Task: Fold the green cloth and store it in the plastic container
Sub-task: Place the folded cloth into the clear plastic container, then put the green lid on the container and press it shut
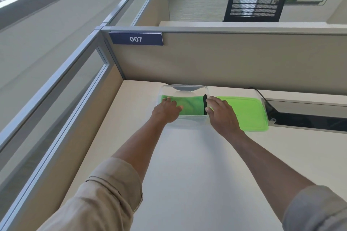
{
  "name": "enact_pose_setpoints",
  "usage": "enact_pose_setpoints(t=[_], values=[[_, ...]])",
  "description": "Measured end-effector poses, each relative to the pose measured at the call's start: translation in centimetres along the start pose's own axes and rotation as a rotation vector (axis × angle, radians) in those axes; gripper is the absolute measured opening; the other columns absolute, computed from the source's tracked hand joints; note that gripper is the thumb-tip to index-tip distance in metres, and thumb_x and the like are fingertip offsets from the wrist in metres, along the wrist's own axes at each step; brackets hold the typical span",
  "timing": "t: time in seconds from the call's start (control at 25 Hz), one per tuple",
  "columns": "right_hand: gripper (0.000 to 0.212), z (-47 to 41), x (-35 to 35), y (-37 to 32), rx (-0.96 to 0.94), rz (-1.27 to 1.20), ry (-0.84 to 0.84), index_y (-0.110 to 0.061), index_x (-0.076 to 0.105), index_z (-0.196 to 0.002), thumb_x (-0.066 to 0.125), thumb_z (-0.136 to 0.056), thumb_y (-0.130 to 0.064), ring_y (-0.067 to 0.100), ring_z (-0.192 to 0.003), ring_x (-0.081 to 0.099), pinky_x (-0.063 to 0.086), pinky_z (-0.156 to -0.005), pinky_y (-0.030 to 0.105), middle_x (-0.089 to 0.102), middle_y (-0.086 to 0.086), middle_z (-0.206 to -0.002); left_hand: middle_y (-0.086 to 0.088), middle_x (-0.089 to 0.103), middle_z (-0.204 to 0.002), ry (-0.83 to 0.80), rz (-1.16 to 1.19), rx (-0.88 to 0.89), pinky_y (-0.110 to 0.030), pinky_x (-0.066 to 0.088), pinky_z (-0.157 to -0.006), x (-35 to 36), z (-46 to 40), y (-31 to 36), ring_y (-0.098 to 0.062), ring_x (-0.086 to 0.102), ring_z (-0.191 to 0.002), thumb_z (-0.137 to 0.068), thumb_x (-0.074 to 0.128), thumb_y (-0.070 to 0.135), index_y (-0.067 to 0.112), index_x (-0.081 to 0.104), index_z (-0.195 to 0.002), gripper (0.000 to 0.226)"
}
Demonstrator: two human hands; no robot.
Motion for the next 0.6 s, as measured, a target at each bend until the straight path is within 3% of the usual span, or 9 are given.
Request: enact_pose_setpoints(t=[0.12,0.28,0.44,0.52,0.6], values=[[0.035,1.3,-0.6,1.0,0.035,-0.016,0.047,-0.008,0.052,-0.129,0.052,-0.096,-0.018,0.036,-0.103,0.055,0.047,-0.082,0.045,0.057,0.011,-0.13,-0.016,0.053,-0.129,0.252,-0.026,0.066,-0.044,0.041,-0.093,-2.9,1.3,1.8,-0.033,0.048,-0.121,-0.101,0.036,0.043,0.006,0.057,-0.121,0.048],[0.034,3.5,-0.9,4.3,0.091,0.056,0.003,-0.007,0.053,-0.125,0.055,-0.094,-0.018,0.037,-0.097,0.057,0.048,-0.079,0.045,0.061,0.011,-0.122,-0.015,0.057,-0.134,0.641,-0.095,0.256,-0.047,0.03,-0.113,-6.3,4.5,8.2,-0.035,0.043,-0.133,-0.097,0.04,0.045,0.003,0.054,-0.129,0.054],[0.034,5.0,-1.8,7.2,0.12,0.129,-0.071,-0.01,0.055,-0.123,0.06,-0.09,-0.015,0.034,-0.096,0.059,0.048,-0.079,0.044,0.063,0.009,-0.116,-0.018,0.054,-0.138,0.671,-0.1,0.448,-0.048,0.027,-0.116,-4.0,6.9,15.1,-0.036,0.038,-0.138,-0.095,0.041,0.045,0.0,0.052,-0.131,0.058],[0.033,5.9,-2.6,8.8,0.144,0.151,-0.092,-0.011,0.056,-0.122,0.06,-0.089,-0.014,0.033,-0.096,0.058,0.048,-0.079,0.044,0.063,0.009,-0.114,-0.016,0.054,-0.137,0.664,-0.088,0.56,-0.047,0.032,-0.114,-2.5,7.9,17.9,-0.036,0.039,-0.137,-0.096,0.05,0.029,0.002,0.053,-0.13,0.043],[0.034,6.6,-3.1,10.5,0.168,0.177,-0.12,-0.011,0.056,-0.122,0.06,-0.088,-0.013,0.033,-0.096,0.059,0.049,-0.079,0.044,0.063,0.009,-0.114,-0.014,0.057,-0.133,0.638,-0.055,0.653,-0.044,0.046,-0.1,-0.8,8.8,20.0,-0.034,0.048,-0.128,-0.091,0.051,0.006,0.004,0.054,-0.128,0.037]])
Point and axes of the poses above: each hand's wrist, its own z-axis away from the middle knuckle, its own x-axis out of the palm, y = z × x, the point moved 10 cm from there along -z, towards the middle knuckle
